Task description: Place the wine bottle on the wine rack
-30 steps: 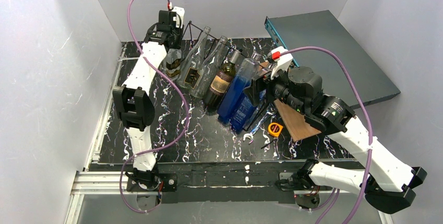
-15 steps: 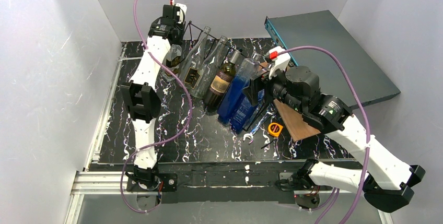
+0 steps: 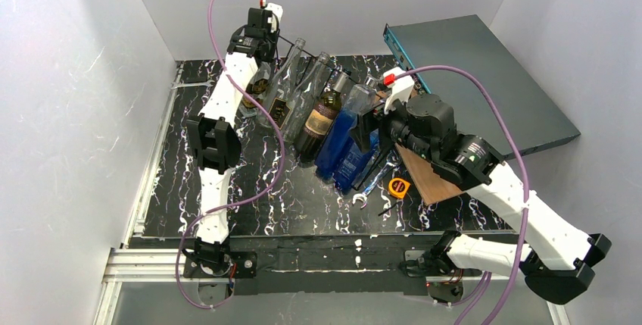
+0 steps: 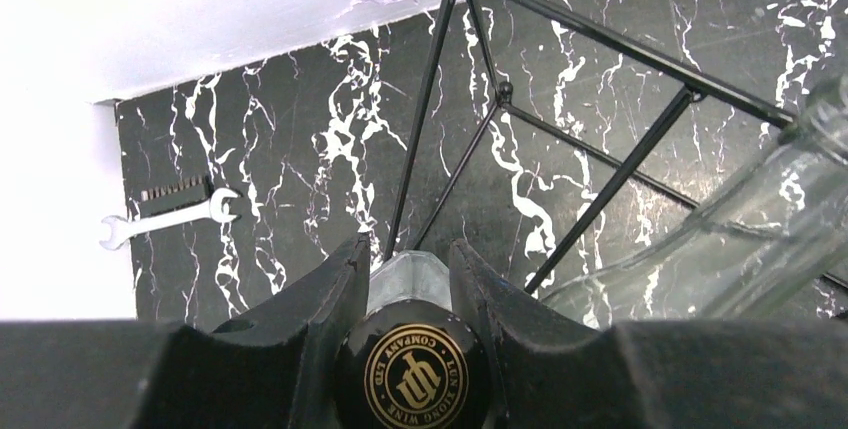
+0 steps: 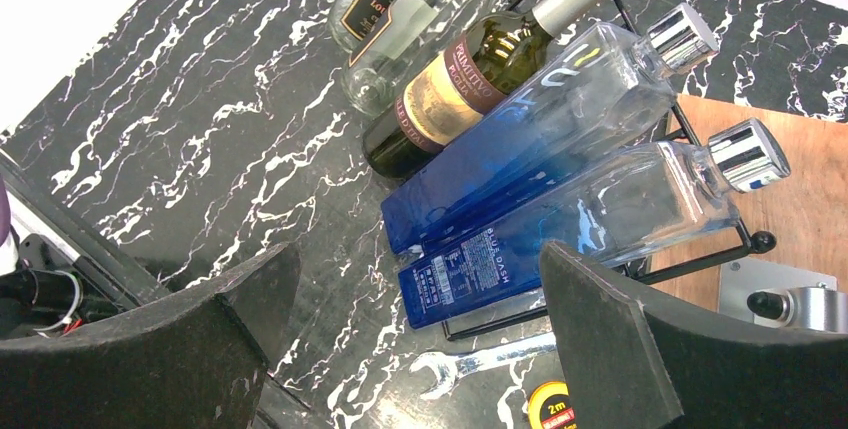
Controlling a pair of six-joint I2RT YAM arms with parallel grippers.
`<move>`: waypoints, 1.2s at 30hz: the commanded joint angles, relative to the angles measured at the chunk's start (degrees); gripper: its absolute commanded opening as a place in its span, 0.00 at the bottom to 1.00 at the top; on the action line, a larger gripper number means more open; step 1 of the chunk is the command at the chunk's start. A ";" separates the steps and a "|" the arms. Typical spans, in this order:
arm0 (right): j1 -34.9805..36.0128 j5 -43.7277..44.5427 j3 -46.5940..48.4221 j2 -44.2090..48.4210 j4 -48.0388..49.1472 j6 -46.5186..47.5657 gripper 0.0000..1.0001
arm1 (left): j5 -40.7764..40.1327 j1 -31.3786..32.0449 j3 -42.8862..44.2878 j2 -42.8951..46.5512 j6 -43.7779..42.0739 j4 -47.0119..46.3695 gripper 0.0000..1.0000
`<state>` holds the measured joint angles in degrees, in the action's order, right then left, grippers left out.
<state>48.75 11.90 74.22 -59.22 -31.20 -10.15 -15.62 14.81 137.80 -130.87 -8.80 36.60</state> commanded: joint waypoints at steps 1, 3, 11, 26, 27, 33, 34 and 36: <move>-0.41 0.23 0.54 -0.69 2.01 0.31 0.98 | 3.18 -0.09 0.03 -2.48 1.55 0.35 0.00; -0.49 0.38 0.58 -1.01 2.02 0.35 0.98 | 4.77 -0.04 -1.66 -2.39 1.03 -2.49 0.00; -0.85 0.61 0.59 -2.24 2.35 0.48 0.98 | 8.61 -0.04 -5.19 -2.60 0.76 -9.23 0.03; -1.55 0.67 0.05 -2.52 2.90 0.12 0.98 | 12.70 -0.05 -10.65 -4.49 3.22 -19.64 0.19; -1.62 0.67 -0.02 -2.49 2.90 0.12 0.98 | 12.77 -0.04 -10.84 -4.56 3.30 -19.91 0.21; -1.88 0.41 -0.12 -2.65 2.98 -0.11 0.98 | 13.26 -0.05 -12.20 -4.50 2.95 -22.06 0.42; -1.90 0.45 -0.12 -2.58 3.02 -0.13 0.98 | 13.40 -0.05 -12.20 -4.42 2.90 -22.14 0.47; -1.91 0.42 -0.19 -2.50 3.14 -0.13 0.98 | 13.50 -0.04 -12.31 -4.27 2.65 -22.23 0.55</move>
<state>47.20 12.03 74.15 -62.24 -31.16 -10.31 -3.95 14.24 126.80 -134.15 -8.93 10.98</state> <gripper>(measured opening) 0.984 0.479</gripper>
